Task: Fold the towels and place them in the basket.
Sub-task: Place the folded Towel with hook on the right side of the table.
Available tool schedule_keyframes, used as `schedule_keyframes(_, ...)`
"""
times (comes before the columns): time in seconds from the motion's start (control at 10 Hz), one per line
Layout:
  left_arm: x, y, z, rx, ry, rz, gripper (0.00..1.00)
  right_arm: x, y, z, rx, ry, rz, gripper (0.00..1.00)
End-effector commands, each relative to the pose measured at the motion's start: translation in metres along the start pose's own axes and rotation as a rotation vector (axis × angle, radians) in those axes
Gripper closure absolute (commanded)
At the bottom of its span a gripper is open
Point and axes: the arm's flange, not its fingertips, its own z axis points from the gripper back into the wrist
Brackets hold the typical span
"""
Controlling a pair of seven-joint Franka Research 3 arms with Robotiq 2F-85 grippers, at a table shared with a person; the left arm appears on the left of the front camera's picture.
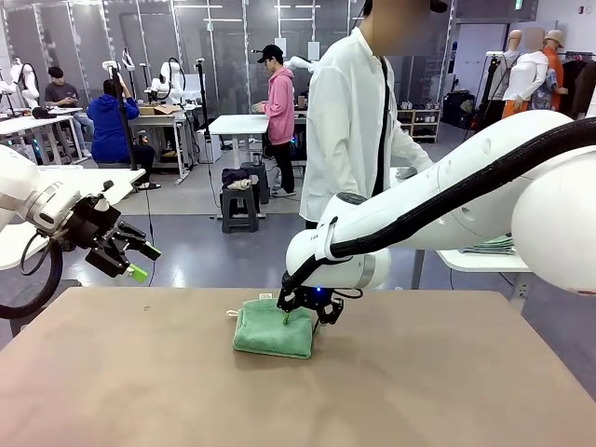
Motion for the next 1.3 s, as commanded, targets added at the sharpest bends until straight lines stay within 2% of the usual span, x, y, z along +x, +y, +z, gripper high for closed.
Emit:
schedule_keyframes(0.0, 0.0006, 0.0000, 0.0009, 0.001, -0.001, -0.001, 0.04, 0.0033, 0.0044, -0.0016, -0.022, -0.041, -0.003, 0.39)
schedule_keyframes(0.3, 0.0006, 0.0000, 0.0009, 0.001, -0.001, -0.001, 0.04, 0.0010, 0.0046, -0.0015, -0.023, -0.040, 0.014, 0.40)
schedule_keyframes(0.4, 0.0006, 0.0000, 0.0009, 0.001, -0.001, -0.001, 0.04, 0.0015, 0.0042, -0.0007, -0.022, -0.032, 0.003, 0.56)
schedule_keyframes(0.5, 0.0006, 0.0000, 0.0009, 0.001, -0.001, -0.001, 0.04, 0.0018, 0.0035, 0.0001, -0.024, -0.025, 0.002, 0.59)
schedule_keyframes(0.6, 0.0006, 0.0000, 0.0009, 0.001, -0.001, -0.001, 0.04, 0.0019, 0.0031, 0.0003, -0.029, -0.020, 0.005, 0.75)
schedule_keyframes(0.7, 0.0006, 0.0000, 0.0009, 0.001, -0.001, -0.001, 0.04, 0.0017, 0.0032, 0.0007, -0.033, -0.019, 0.006, 0.79)
schedule_keyframes(0.8, 0.0006, 0.0000, 0.0009, 0.001, -0.001, -0.001, 0.04, 0.0013, 0.0033, 0.0016, -0.042, -0.017, 0.013, 0.95)
schedule_keyframes(1.1, 0.0006, 0.0000, 0.0009, 0.001, -0.001, -0.001, 0.04, 0.0026, 0.0043, 0.0037, -0.061, -0.018, 0.042, 1.00)
schedule_keyframes(1.2, 0.0006, 0.0000, 0.0009, 0.001, -0.001, -0.001, 0.04, 0.0013, 0.0017, 0.0020, -0.018, -0.008, 0.027, 1.00)
